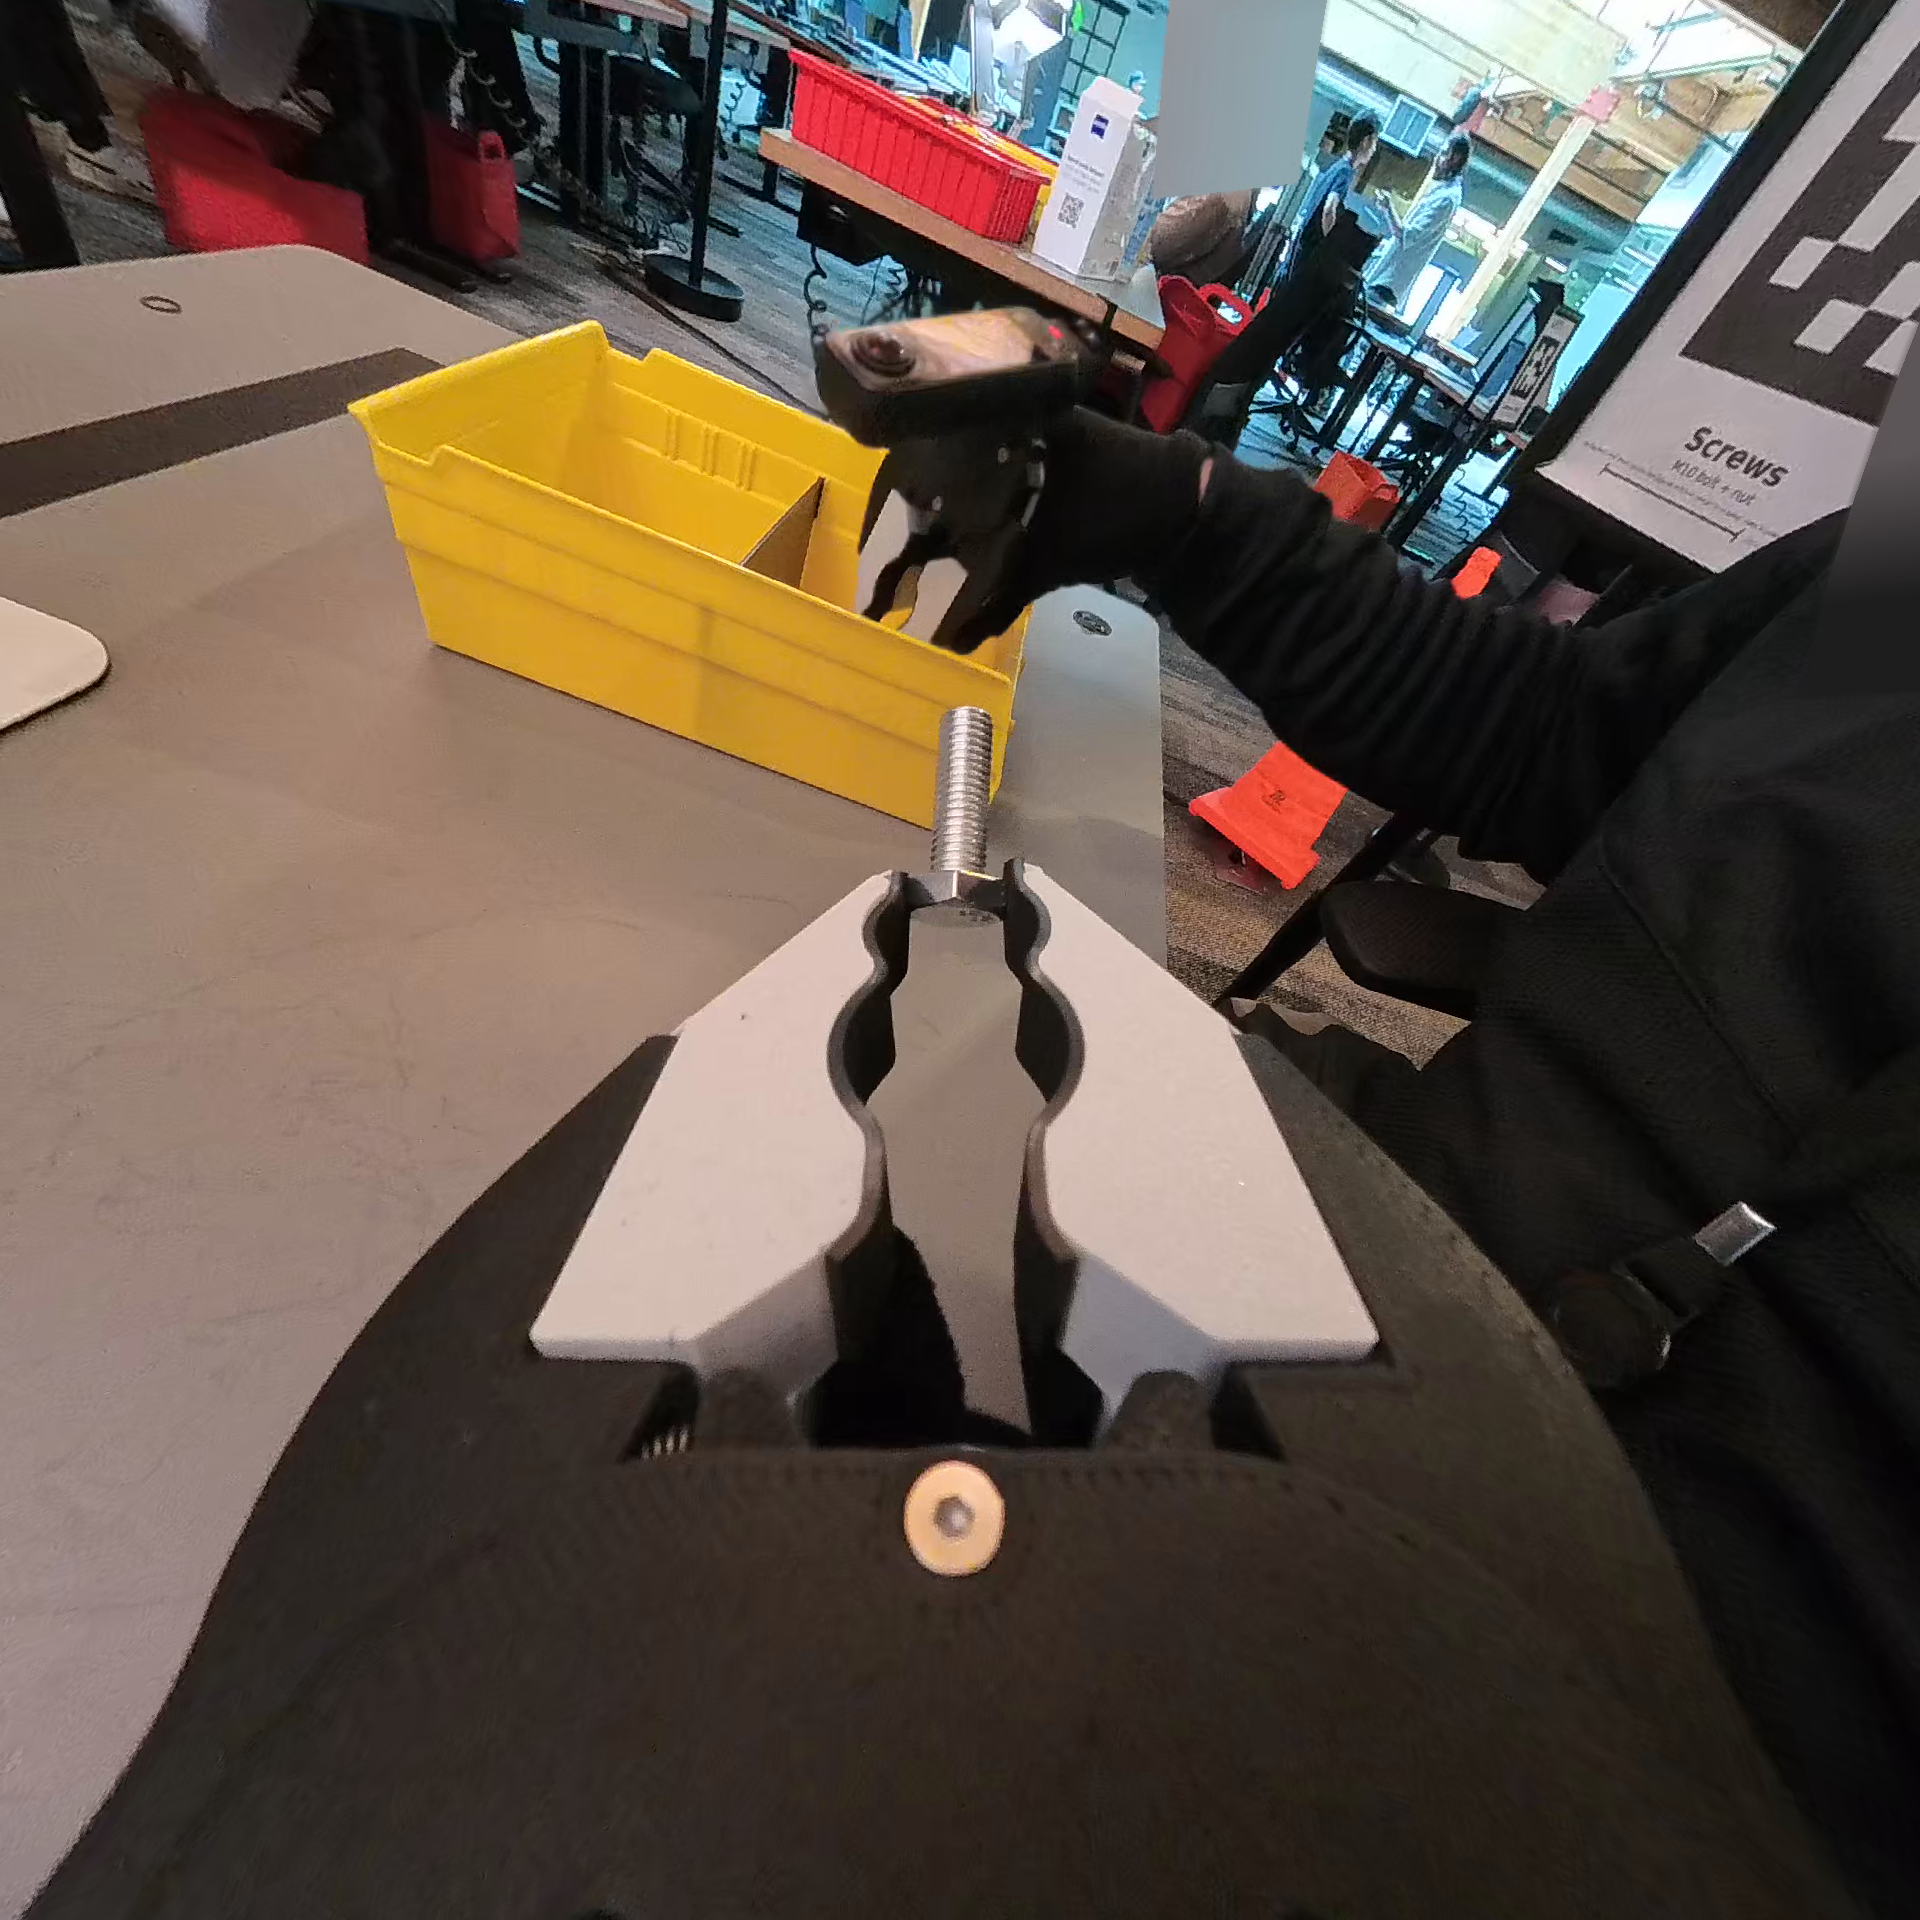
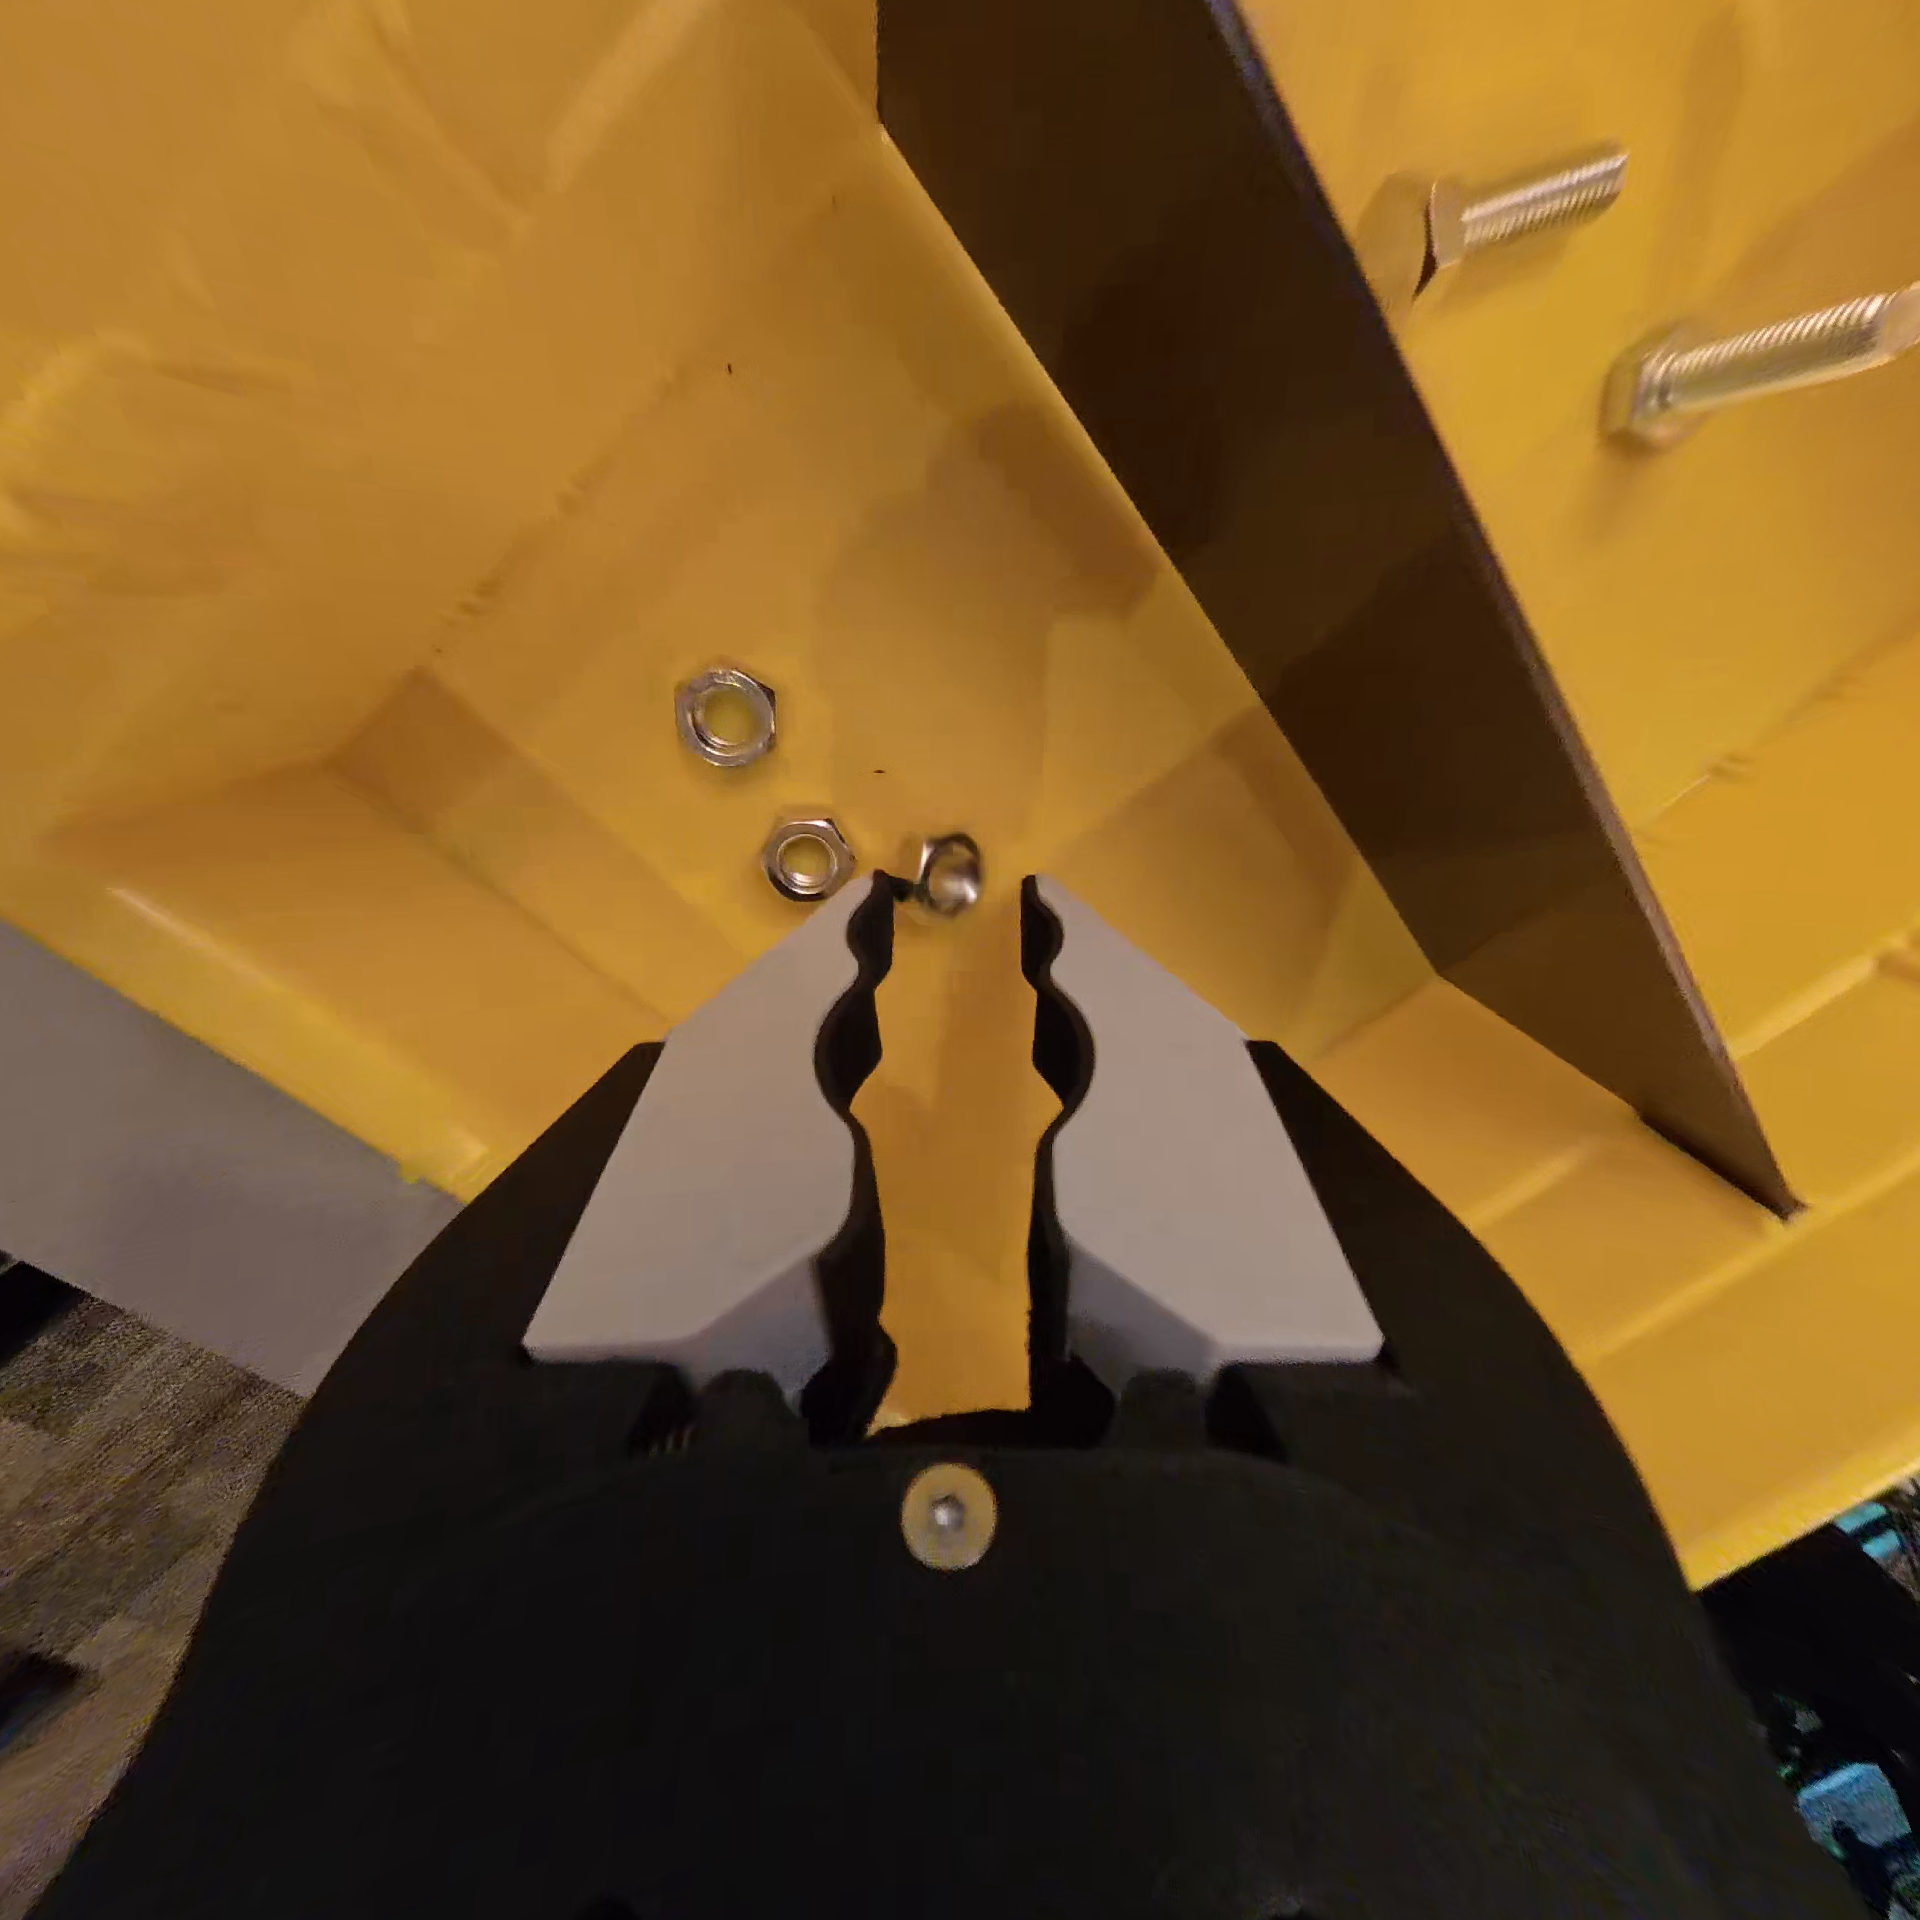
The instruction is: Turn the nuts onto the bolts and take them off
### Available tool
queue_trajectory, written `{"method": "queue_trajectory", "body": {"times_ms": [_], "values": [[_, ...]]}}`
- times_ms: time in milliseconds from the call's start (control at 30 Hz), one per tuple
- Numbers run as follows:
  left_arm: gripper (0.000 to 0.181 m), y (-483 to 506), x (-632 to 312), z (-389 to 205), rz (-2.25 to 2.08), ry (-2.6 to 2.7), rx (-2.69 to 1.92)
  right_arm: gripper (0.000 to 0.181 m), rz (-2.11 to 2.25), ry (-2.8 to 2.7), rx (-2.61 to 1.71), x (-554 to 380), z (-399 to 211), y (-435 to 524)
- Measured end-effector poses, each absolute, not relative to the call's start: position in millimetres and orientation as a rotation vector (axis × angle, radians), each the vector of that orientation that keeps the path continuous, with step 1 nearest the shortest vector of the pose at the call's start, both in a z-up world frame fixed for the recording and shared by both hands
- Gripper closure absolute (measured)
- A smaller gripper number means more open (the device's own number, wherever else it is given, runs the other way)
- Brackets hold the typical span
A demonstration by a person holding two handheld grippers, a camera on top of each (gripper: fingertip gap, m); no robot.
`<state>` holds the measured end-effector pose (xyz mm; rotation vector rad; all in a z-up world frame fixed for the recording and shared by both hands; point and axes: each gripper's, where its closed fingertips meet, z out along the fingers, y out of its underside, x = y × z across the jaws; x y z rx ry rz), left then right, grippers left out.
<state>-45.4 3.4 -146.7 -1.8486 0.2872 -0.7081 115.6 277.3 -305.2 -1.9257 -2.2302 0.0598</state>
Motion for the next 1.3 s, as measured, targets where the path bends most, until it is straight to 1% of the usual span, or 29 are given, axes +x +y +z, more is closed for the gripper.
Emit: {"method": "queue_trajectory", "body": {"times_ms": [67, 167, 233, 300, 400, 467, 567, 667, 767, 900, 1100, 1200, 1267, 1300], "values": [[0.165, 4.1, -45.4, -146.9, -0.698, 0.286, -1.849, 0.149, 0.026, -2.230, -1.927, 118.4, -307.9, 281.4], [0.165, 5.3, -45.3, -145.0, -0.683, 0.283, -1.836, 0.149, 0.020, -2.184, -1.917, 119.3, -292.8, 283.5], [0.165, 6.0, -44.7, -142.6, -0.678, 0.283, -1.819, 0.149, 0.080, -2.124, -1.834, 107.7, -262.9, 277.0], [0.165, 6.8, -43.4, -136.4, -0.682, 0.285, -1.775, 0.154, 0.401, -2.063, -1.707, 75.6, -220.0, 240.1], [0.165, 6.0, -39.7, -121.8, -0.725, 0.282, -1.678, 0.158, 0.974, -1.971, -1.391, 26.4, -146.8, 156.3], [0.165, 4.1, -37.1, -112.5, -0.752, 0.279, -1.619, 0.158, 1.266, -1.913, -1.195, 6.5, -112.1, 102.0], [0.166, 0.3, -35.1, -103.6, -0.783, 0.273, -1.573, 0.161, 1.586, -1.759, -1.028, -16.3, -81.8, 52.1], [0.165, -1.4, -32.7, -99.9, -0.796, 0.271, -1.550, 0.162, 1.845, -1.678, -0.989, -31.3, -74.0, 19.9], [0.166, -1.9, -27.4, -99.6, -0.808, 0.283, -1.543, 0.162, 1.860, -1.720, -0.959, -42.7, -82.3, 0.1], [0.166, -2.2, -23.3, -99.6, -0.825, 0.294, -1.534, 0.174, 1.967, -1.686, -0.920, -45.4, -76.8, -12.6], [0.165, 1.4, -23.9, -96.4, -0.812, 0.268, -1.537, 0.174, 1.905, -1.687, -0.898, -43.0, -71.5, -6.5], [0.154, 2.3, -37.1, -94.1, -0.759, 0.240, -1.555, 0.174, 1.743, -1.669, -0.982, -44.5, -63.9, 38.8], [0.155, 2.8, -50.1, -96.9, -0.699, 0.223, -1.593, 0.174, 1.535, -1.684, -1.118, -45.8, -72.4, 95.2], [0.159, 2.4, -56.0, -96.6, -0.660, 0.222, -1.601, 0.173, 1.395, -1.688, -1.184, -44.6, -80.4, 129.4]]}}
